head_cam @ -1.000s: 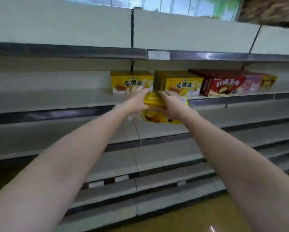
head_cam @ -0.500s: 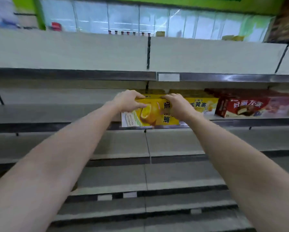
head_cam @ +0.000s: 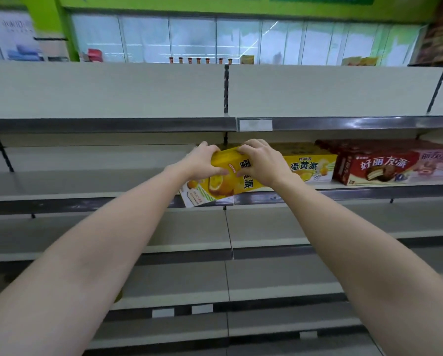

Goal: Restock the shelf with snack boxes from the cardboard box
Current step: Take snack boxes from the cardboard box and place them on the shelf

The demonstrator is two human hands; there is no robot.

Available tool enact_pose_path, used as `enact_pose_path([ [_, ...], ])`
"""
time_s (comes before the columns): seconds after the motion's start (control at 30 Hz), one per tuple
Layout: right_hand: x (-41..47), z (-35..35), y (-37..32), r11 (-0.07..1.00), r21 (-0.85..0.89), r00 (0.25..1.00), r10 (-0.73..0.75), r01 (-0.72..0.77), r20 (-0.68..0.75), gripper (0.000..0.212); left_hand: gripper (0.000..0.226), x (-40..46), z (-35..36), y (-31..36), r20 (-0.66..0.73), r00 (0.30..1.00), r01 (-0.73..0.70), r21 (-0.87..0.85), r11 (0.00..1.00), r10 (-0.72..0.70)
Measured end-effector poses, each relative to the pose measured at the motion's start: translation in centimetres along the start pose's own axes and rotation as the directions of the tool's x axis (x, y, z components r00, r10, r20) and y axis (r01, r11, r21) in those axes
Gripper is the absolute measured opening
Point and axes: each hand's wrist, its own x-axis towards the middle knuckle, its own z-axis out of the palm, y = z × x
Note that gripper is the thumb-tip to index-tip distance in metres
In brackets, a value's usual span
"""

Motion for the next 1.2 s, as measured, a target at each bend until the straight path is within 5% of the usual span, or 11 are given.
enact_pose_path([
  [0.17, 0.6, 0.3, 1.1, 0.979, 0.177, 0.994, 0.097, -0.104, 0.044, 0.078, 0.077, 0.4, 0.0, -0.4, -0.052, 0.999, -0.002, 0.186, 0.983, 0.012],
  [0.43, 2.1, 4.0, 2.1, 0.946, 0.191, 0.963, 0.246, -0.263, 0.107, 0.05, 0.072, 2.6, 1.9, 0.2, -0.087, 0.996, 0.029, 0.39, 0.92, 0.006],
  [0.73, 2.9, 6.7, 5.3, 0.869, 0.313, 0.908, 0.293, -0.383, 0.298, 0.058, 0.078, 6.5, 5.0, -0.6, 0.118, 0.972, 0.167, 0.271, 0.948, -0.205],
  [0.97, 3.8, 7.6, 6.0, 0.737, 0.471, 0.866, 0.329, -0.485, 0.376, 0.074, 0.075, 7.7, 5.1, 0.4, 0.041, 0.968, 0.231, 0.221, 0.947, -0.246],
  [1.2, 5.1, 6.3, 5.5, 0.504, 0.754, 0.903, 0.313, -0.422, 0.296, 0.026, 0.074, 8.1, 3.4, -1.6, 0.043, 0.973, 0.22, 0.119, 0.968, -0.226],
])
